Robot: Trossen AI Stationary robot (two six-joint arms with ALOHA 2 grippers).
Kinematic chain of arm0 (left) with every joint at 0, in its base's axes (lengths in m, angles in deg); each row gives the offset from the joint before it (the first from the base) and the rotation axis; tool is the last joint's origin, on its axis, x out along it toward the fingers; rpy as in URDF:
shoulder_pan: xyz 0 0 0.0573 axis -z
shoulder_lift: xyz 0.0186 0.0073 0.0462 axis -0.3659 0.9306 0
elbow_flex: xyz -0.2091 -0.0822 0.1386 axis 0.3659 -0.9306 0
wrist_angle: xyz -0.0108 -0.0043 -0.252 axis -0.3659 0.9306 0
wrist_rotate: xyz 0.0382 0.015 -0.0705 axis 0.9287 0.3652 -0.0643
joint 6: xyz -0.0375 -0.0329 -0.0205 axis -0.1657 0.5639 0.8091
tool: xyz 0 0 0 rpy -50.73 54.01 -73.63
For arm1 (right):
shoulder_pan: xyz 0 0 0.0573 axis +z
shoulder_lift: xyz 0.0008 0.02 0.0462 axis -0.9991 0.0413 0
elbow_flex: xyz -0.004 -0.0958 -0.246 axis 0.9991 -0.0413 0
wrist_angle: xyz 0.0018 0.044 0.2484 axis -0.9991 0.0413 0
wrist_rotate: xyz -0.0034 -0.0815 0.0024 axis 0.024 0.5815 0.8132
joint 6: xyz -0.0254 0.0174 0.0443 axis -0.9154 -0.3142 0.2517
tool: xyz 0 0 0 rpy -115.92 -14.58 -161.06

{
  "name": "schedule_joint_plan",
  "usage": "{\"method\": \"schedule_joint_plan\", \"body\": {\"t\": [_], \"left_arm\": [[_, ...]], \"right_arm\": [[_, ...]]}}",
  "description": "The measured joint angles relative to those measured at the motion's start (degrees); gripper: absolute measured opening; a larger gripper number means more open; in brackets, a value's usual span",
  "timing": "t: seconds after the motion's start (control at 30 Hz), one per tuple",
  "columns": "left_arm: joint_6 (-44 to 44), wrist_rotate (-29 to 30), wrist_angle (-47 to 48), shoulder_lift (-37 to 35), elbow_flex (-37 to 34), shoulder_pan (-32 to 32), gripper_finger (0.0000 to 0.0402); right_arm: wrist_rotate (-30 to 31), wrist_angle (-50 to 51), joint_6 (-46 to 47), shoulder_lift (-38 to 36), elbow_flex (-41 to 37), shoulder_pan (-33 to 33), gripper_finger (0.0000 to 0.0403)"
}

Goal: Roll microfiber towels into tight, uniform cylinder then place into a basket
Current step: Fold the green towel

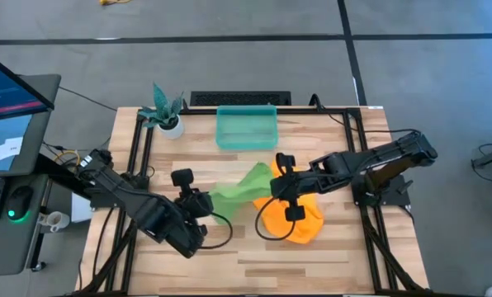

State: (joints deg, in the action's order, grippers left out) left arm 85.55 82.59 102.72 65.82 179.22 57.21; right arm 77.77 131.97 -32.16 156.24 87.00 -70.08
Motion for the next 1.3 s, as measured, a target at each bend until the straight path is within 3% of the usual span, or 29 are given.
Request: {"method": "schedule_joint_plan", "body": {"t": [0.17,0.27,0.37,0.57,0.67,0.8,1.0,1.17,1.3], "left_arm": [[1.1,3.5,0.0,-5.3,0.0,0.3,0.0002],[1.2,4.1,0.0,-8.2,0.0,-0.3,0.0002],[0.9,4.0,-0.1,-10.3,-1.0,-1.8,0.0002],[-2.4,3.7,0.1,-13.9,-5.5,-6.7,0.0002],[-5.7,9.1,0.0,-15.2,-8.0,-9.4,0.0002],[-9.0,18.3,-0.1,-17.9,-10.2,-13.4,0.0002],[-12.5,21.0,-0.2,-21.5,-10.3,-17.5,0.0002],[-11.7,20.7,-0.2,-24.3,-10.3,-17.2,0.0002],[-7.7,12.9,-0.2,-25.5,-10.3,-14.1,0.0002]], "right_arm": [[0.3,-0.2,0.7,0.0,0.0,0.4,0.0022],[3.5,-0.7,-1.2,0.0,0.0,-0.2,0.0022],[7.2,-1.5,-3.4,0.0,0.0,-1.8,0.0022],[7.7,-6.6,-8.4,-0.4,0.0,-7.5,0.0022],[8.5,-8.6,-11.2,-0.4,0.0,-10.6,0.0022],[16.0,-12.9,-15.1,-0.4,0.0,-13.8,0.0022],[19.5,-18.6,-20.4,-1.0,2.1,-15.7,0.0022],[18.2,-18.6,-20.2,-1.1,4.9,-13.5,0.0022],[16.0,-14.2,-16.3,-1.0,4.7,-10.2,0.0022]]}}
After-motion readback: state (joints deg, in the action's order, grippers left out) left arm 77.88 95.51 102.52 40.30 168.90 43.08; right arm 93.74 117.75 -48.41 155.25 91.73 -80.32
